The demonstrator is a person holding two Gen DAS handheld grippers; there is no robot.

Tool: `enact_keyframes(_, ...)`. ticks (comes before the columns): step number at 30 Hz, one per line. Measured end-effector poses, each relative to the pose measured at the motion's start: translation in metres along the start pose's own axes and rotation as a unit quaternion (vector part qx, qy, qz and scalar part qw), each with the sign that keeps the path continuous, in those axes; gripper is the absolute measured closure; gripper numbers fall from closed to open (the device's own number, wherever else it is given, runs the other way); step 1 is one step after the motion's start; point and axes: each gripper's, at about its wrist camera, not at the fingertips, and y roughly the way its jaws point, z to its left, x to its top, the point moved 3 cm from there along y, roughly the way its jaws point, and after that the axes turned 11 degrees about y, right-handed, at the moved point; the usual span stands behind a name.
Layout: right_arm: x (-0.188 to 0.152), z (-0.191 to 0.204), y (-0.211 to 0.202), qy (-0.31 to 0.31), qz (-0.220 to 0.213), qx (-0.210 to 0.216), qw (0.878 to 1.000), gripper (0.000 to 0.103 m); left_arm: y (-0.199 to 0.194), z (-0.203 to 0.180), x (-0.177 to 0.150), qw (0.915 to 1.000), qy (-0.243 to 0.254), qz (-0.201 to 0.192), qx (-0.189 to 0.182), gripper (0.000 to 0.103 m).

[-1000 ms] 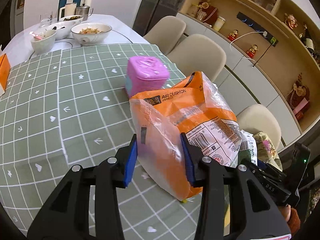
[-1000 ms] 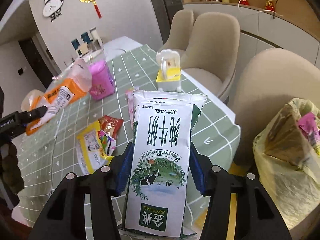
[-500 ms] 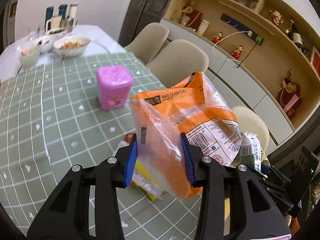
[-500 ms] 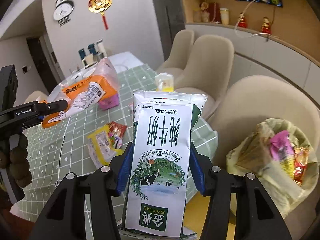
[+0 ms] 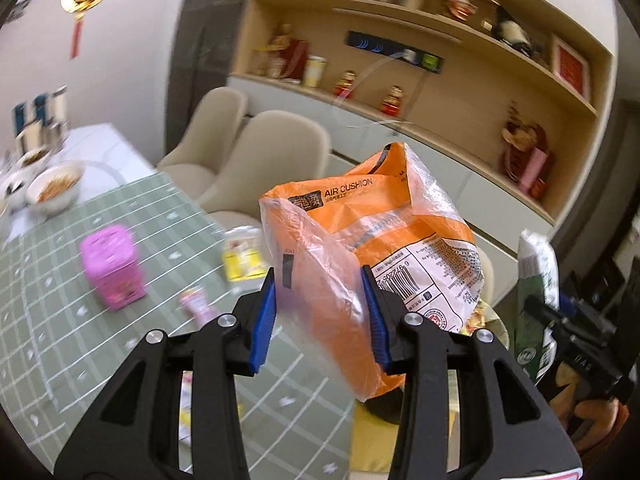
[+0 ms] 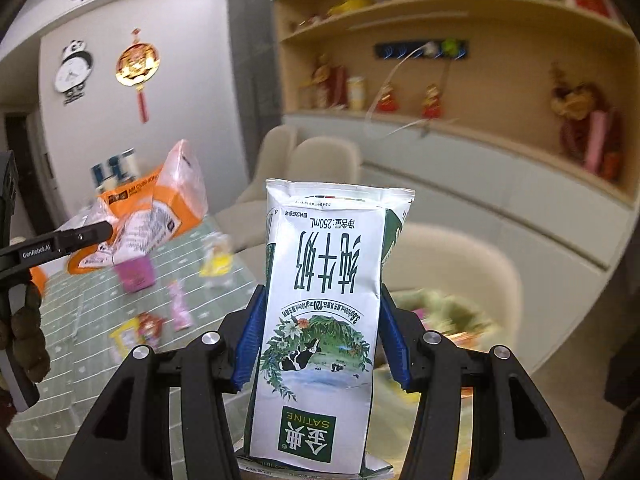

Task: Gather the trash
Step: 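Carry the orange bag and white milk pouch over the bin, then open both grippers to drop the bag and milk pouch into the bin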

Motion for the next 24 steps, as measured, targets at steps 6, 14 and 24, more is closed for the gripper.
enact_keyframes(6,0.014,-0.057,-0.014,0.024,-0.018,-0.051,0.998,0.053,0.045,-0.068,0.017,0.9964,0.067,0.017,-0.048,0.065)
enact_keyframes(14,0.021,-0.118,-0.013,0.061,-0.02,-0.109,0.992,0.053,0.14,-0.143,0.005,0.9741,0.128,0.107,-0.152,0.065)
enact_keyframes(24,0.026,-0.147,0.035,0.071,0.018,-0.116,0.991,0.053,0.25,-0.21,-0.045,0.9268,0.195,0.255,-0.195,0.065)
